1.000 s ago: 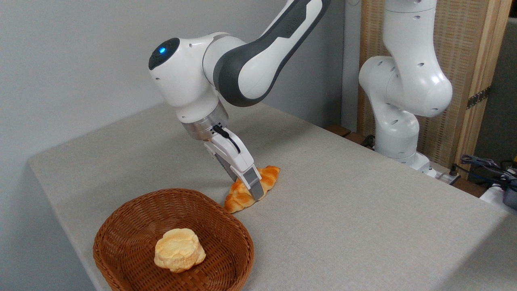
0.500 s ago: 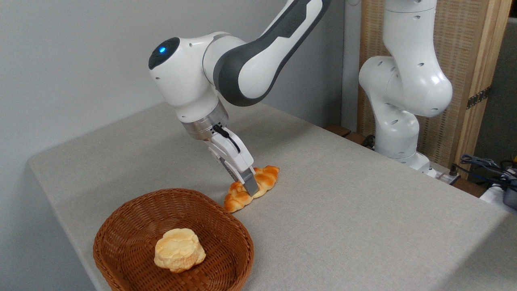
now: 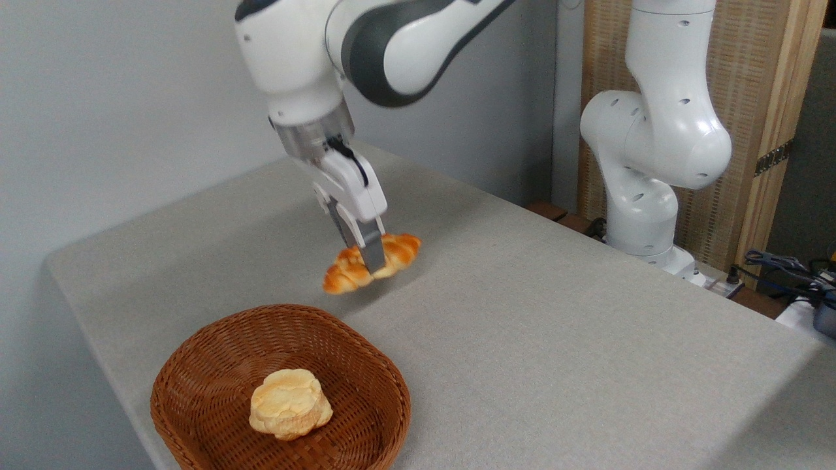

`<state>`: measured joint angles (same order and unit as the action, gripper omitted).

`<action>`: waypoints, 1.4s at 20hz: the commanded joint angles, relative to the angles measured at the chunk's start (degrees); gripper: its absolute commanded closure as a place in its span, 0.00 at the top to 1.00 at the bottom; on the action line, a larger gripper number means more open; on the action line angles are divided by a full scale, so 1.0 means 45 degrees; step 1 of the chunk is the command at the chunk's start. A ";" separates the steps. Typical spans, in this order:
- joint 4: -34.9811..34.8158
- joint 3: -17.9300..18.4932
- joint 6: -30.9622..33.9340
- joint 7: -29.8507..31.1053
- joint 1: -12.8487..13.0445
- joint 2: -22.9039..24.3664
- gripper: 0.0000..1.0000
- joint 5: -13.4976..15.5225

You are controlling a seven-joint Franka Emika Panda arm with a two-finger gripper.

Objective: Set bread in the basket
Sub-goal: 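Lift the braided roll and carry it over the wicker basket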

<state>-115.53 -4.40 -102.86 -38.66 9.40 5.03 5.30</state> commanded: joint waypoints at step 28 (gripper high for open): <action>0.1044 0.1369 -0.6967 0.0055 -0.0195 -0.1216 1.00 0.0208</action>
<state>-111.69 1.29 -133.65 -38.66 8.08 -0.18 5.42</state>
